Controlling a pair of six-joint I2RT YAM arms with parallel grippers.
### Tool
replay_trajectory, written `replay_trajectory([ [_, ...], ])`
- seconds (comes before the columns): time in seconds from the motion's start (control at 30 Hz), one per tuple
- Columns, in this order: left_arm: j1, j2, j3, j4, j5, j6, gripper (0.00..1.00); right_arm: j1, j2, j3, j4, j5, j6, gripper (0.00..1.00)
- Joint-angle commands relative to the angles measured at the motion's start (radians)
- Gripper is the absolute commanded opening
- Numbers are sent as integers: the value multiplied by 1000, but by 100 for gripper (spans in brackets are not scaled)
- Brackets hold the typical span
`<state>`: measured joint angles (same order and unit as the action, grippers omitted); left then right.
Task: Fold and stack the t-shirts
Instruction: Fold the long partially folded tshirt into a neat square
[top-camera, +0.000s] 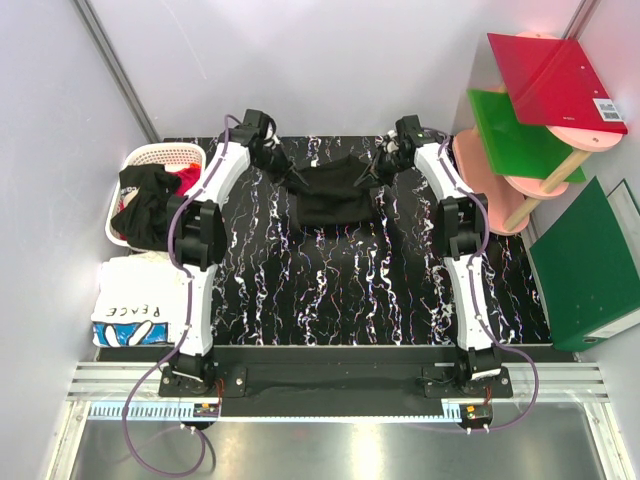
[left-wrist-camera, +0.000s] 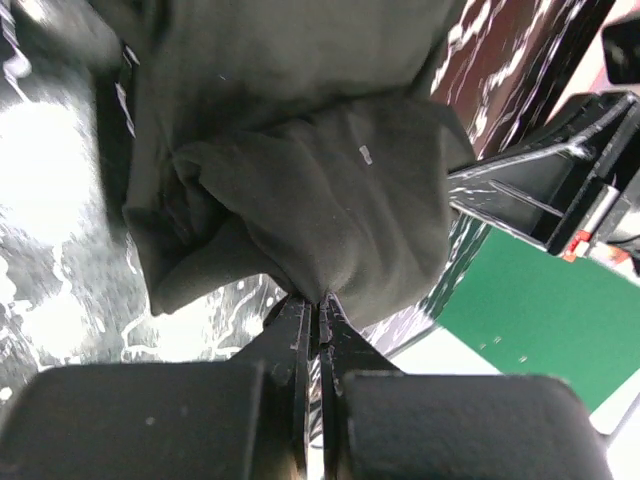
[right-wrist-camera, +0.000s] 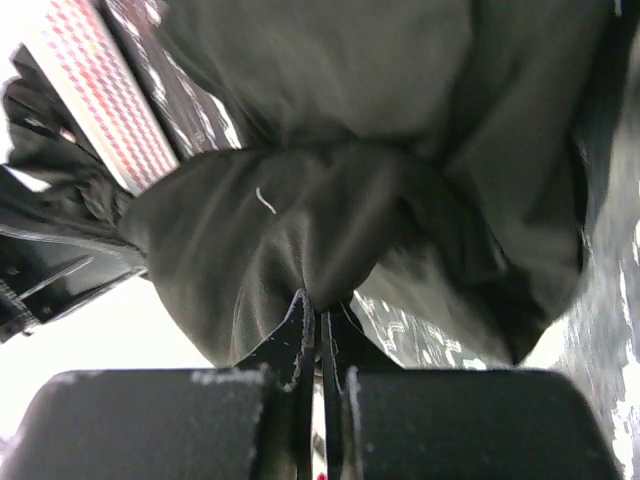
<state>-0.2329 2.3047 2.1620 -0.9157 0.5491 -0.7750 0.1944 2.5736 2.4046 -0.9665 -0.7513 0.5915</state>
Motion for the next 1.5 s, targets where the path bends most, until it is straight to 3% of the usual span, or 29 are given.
replay_trajectory([
  [0.0,35,48,101,73,77,-70,0,-18,101,229,29,-31,73,1],
  [0.03,40,61,104,93,87,-76,10,-21,120,249,43,-37,89,2],
  [0.07,46,87,111,130,110,-82,32,-26,135,263,63,-43,118,5],
  [0.1,49,99,116,144,121,-90,55,-26,151,272,99,-27,125,22],
  [0.13,52,111,124,155,132,-89,84,-26,154,271,118,-10,126,32],
  [0.17,55,120,128,182,140,-90,99,-26,148,269,129,16,114,41],
  [0.2,56,119,125,199,155,-84,99,-23,117,242,161,91,104,61],
  [0.3,61,65,67,276,166,-60,99,-16,-34,62,327,258,91,84],
  [0.37,66,27,32,287,181,-50,99,-16,-122,-51,429,326,103,93],
  [0.43,67,7,13,287,189,-46,99,-16,-232,-182,540,395,111,97],
  [0.53,66,-14,-7,288,183,-24,99,-16,-317,-260,572,399,108,98],
  [0.8,69,177,176,330,209,-78,98,-16,-504,-525,629,326,130,98],
  [0.9,69,118,99,331,167,-23,99,-18,-501,-561,626,328,102,99],
  [1.03,93,-43,-118,311,77,60,99,-15,-409,-498,617,339,65,99],
  [1.13,121,-88,-185,253,43,109,99,-4,-278,-322,543,363,4,99],
  [1.23,141,-106,-194,204,38,141,99,11,-97,-13,369,394,-68,98],
  [1.27,142,-111,-194,195,23,161,99,14,-1,168,277,414,-81,98],
  [1.33,147,-120,-188,183,8,177,99,16,72,342,226,425,-90,97],
  [1.47,158,-105,-171,164,17,195,99,16,137,369,249,451,-91,95],
])
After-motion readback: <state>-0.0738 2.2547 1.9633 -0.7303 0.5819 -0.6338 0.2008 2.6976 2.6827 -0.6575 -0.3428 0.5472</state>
